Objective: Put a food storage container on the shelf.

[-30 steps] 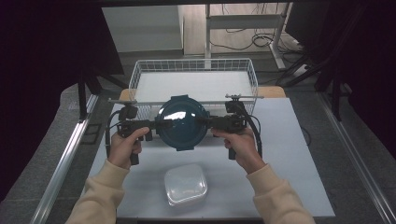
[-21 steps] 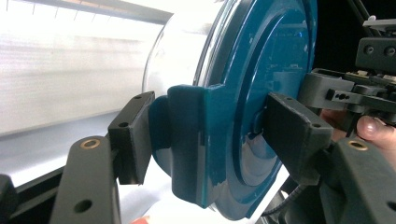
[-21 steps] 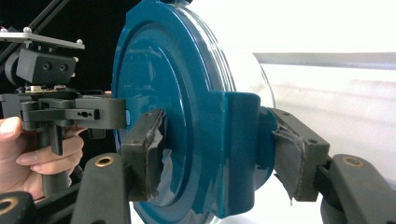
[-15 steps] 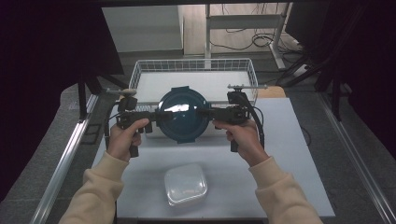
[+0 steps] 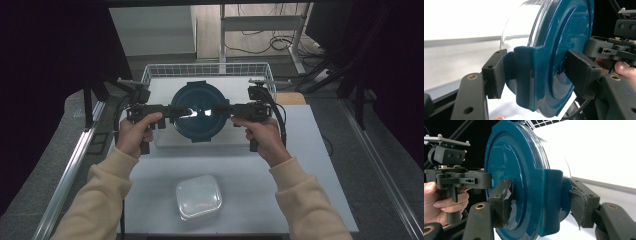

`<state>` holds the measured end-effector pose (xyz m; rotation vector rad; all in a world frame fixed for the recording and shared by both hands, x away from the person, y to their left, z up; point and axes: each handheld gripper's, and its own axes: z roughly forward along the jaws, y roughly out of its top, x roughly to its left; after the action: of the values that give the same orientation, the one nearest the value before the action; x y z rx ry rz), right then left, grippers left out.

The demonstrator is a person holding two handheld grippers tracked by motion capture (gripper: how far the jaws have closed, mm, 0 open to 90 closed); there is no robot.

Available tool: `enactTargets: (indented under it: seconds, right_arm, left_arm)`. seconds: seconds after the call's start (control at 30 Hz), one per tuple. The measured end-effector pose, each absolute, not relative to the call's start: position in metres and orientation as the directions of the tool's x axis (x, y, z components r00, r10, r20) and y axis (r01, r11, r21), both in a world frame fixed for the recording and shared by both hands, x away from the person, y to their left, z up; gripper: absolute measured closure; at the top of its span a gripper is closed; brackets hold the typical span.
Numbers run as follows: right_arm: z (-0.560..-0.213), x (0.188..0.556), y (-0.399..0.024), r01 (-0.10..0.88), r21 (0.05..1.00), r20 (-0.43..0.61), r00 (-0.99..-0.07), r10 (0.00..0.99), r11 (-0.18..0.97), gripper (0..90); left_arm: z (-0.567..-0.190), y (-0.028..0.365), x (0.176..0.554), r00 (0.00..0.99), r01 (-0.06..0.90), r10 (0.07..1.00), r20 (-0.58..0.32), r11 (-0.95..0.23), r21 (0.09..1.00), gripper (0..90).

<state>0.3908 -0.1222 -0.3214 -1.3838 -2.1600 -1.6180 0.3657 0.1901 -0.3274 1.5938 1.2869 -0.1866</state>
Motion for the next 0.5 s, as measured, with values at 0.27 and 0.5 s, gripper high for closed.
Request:
enactTargets:
  seconds: [0.27,0.5]
  right_arm:
    - [-0.315,0.405,-0.124,0.707,0.707,0.567,-0.572,0.592,0.007,40.3]
    - [-0.308,0.415,-0.124,0.707,0.707,0.566,-0.570,0.595,0.005,40.6]
  left_arm:
    - [-0.323,0.189,0.381,0.416,0.793,0.624,-0.662,0.109,0.600,36.3]
    - [-0.318,0.191,0.392,0.419,0.791,0.619,-0.664,0.110,0.602,36.3]
